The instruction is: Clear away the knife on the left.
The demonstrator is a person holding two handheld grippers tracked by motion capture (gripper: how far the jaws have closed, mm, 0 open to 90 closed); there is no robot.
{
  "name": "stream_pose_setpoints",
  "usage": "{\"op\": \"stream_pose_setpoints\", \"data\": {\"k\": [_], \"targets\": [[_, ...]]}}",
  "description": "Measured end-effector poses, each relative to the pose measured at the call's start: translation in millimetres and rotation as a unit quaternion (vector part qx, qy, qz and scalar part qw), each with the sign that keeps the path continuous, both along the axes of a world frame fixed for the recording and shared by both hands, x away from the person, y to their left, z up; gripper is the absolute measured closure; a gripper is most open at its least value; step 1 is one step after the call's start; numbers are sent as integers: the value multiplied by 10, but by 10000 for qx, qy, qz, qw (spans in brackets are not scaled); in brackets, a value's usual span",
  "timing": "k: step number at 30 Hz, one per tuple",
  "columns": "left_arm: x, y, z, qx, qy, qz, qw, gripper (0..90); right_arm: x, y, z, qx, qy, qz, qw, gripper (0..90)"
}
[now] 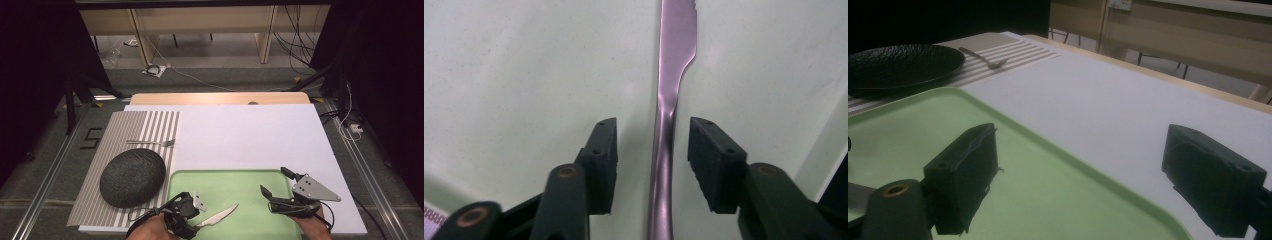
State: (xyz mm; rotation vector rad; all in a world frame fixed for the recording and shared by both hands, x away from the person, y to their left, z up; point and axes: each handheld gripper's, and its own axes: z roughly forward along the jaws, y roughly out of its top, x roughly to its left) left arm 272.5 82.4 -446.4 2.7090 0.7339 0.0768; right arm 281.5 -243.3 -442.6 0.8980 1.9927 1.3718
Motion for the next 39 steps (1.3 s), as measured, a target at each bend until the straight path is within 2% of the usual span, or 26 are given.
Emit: {"op": "stream_pose_setpoints", "data": {"k": [3,11,16,21,25,39], "targets": [[2,-13,-4,-98,-14,-35,9999,618,3,1,-2,22,2,-15,10000,156],[-49,-90,-42,-180,-40,-272,9995,772,1,-3,1,13,7,-13,10000,156],[-95,-156,-81,-195,-152,-552,9982,893,2,-1,-1,13,-4,-8,10000,156],[-94,-188,-115,-230,-270,-562,9978,894,1,-5,1,10,3,-11,10000,156],[-90,-188,-137,-262,-291,-605,9974,894,-2,-3,3,4,3,-4,10000,156],[49,-7,-142,-292,-366,-266,9986,894,-1,2,-1,17,-15,6,10000,156]]}}
